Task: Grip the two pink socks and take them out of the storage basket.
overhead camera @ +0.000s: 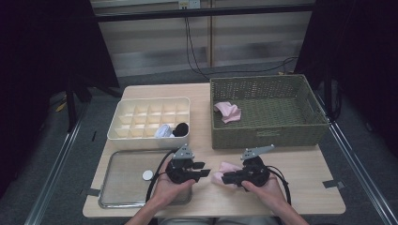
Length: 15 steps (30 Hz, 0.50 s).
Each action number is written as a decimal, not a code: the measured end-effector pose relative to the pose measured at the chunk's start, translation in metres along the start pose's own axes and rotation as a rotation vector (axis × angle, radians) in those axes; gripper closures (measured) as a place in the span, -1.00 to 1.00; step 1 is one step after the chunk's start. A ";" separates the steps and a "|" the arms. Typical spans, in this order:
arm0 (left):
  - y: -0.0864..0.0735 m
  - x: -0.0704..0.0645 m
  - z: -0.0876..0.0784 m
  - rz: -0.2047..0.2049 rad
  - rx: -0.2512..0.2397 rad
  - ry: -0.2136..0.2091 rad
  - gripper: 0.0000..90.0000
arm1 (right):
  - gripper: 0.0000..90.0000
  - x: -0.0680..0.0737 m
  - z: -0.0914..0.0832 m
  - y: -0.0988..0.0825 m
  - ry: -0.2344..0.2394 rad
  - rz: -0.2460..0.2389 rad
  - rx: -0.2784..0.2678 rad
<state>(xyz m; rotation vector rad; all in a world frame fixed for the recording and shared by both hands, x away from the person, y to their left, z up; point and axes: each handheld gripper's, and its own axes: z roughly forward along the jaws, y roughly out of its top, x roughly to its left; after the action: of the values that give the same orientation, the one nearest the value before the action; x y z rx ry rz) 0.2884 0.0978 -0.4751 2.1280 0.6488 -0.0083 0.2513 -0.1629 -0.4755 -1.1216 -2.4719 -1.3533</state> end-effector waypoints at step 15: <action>-0.003 -0.021 0.016 0.026 0.044 -0.105 0.40 | 0.66 -0.042 -0.027 0.002 -0.144 0.089 -0.067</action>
<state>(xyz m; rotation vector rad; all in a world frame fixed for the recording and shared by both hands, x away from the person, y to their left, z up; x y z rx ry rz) 0.2729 0.0782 -0.4818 2.1623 0.5642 -0.1201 0.2763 -0.2058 -0.4755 -1.3720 -2.4552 -1.3855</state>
